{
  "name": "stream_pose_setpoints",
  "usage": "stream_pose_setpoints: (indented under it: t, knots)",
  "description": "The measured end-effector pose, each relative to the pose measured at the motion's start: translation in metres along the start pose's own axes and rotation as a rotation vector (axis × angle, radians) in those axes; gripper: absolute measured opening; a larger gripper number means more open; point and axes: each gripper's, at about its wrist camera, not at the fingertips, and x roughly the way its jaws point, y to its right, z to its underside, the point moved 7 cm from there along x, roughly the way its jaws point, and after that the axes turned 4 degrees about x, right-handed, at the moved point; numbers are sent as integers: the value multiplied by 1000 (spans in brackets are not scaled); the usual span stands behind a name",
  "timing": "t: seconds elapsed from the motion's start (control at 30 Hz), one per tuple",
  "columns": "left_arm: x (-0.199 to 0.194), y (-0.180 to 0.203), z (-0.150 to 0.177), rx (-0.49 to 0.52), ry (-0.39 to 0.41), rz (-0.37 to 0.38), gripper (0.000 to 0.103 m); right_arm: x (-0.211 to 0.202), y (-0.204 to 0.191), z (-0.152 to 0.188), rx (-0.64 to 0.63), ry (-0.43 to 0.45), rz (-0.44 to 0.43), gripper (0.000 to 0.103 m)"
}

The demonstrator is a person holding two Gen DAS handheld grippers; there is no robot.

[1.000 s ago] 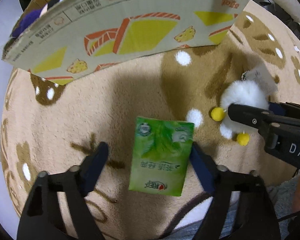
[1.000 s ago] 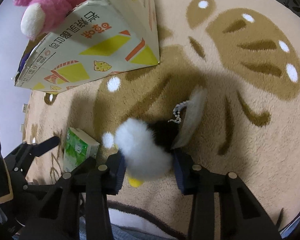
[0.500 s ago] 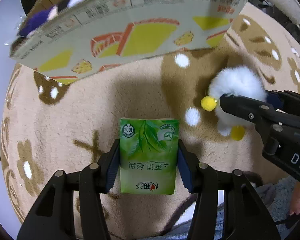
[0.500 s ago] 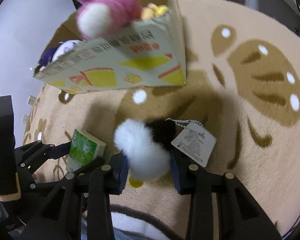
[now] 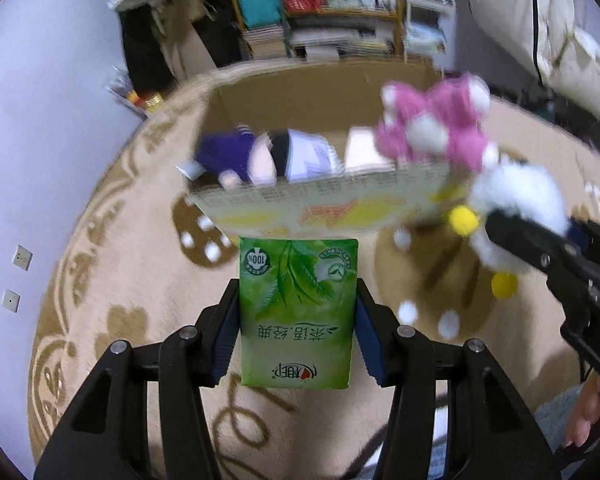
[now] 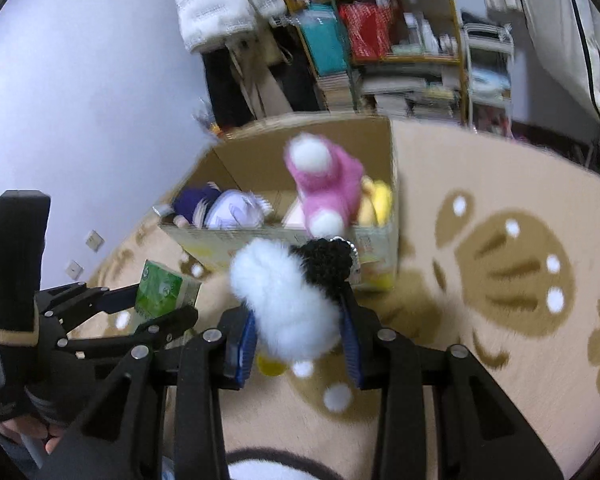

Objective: Organize soft objects
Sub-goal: 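Close both tools and lift the green tissue pack and white fluffy plush, then lower both held items into the box and open both tools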

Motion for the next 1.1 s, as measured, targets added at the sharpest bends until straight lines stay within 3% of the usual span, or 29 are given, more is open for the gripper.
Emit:
stream_pose_setpoints:
  t: [0.2, 0.43, 0.73, 1.1]
  knots:
    - [-38, -24, -34, -38, 203, -70, 51, -19, -11, -21, -39, 100, -4, 39]
    - [-55, -36, -65, -43, 308, -80, 51, -23, -13, -51, -69, 168, 7, 39]
    - [-62, -41, -99, -14, 390, -96, 51, -16, -21, -82, -119, 223, 10, 39]
    - [-39, -52, -115, -25, 361, -107, 51, 9, -23, -101, -158, 221, 8, 39]
